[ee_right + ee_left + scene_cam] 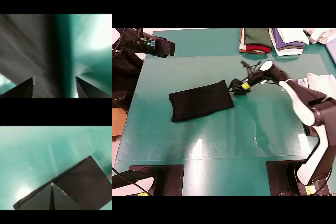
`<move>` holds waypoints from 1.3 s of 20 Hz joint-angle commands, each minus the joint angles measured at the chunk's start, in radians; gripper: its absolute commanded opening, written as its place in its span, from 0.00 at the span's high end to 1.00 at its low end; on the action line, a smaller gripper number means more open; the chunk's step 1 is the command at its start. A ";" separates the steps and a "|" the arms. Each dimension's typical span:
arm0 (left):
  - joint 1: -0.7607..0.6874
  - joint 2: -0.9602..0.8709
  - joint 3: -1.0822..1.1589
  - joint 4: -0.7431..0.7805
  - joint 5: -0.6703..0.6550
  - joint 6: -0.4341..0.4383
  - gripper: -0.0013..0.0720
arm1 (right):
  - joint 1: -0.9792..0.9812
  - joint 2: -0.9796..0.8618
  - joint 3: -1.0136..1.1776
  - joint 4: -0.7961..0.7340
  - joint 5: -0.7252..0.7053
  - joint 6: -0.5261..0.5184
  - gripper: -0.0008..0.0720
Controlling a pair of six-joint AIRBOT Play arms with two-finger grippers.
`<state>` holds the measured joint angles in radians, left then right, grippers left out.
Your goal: Fold the shirts.
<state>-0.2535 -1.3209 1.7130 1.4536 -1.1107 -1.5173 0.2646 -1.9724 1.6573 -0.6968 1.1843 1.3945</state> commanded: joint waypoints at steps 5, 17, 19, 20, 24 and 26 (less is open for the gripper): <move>-0.019 -0.006 0.000 -0.051 -0.002 0.000 0.96 | 0.169 -0.201 0.288 0.092 -0.012 -0.035 0.97; -0.164 -0.006 0.000 -0.040 0.046 0.006 0.96 | -0.506 0.330 0.177 -0.326 0.061 0.057 0.97; -0.165 -0.006 0.000 -0.050 0.066 0.006 0.96 | -0.652 0.387 0.153 -0.324 0.061 0.057 0.97; -0.165 -0.006 0.000 -0.059 0.076 0.005 0.96 | -0.711 0.406 0.142 -0.325 0.061 0.058 0.97; -0.165 -0.006 0.000 -0.079 0.086 0.003 0.96 | -0.872 0.450 0.100 -0.322 0.058 0.063 0.97; -0.165 -0.006 0.000 -0.078 0.084 -0.001 0.96 | -0.904 0.453 0.101 -0.297 0.058 0.064 0.97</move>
<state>-0.4175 -1.3262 1.7130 1.3819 -1.0325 -1.5131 -0.5541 -1.5440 1.7721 -1.0100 1.2434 1.4551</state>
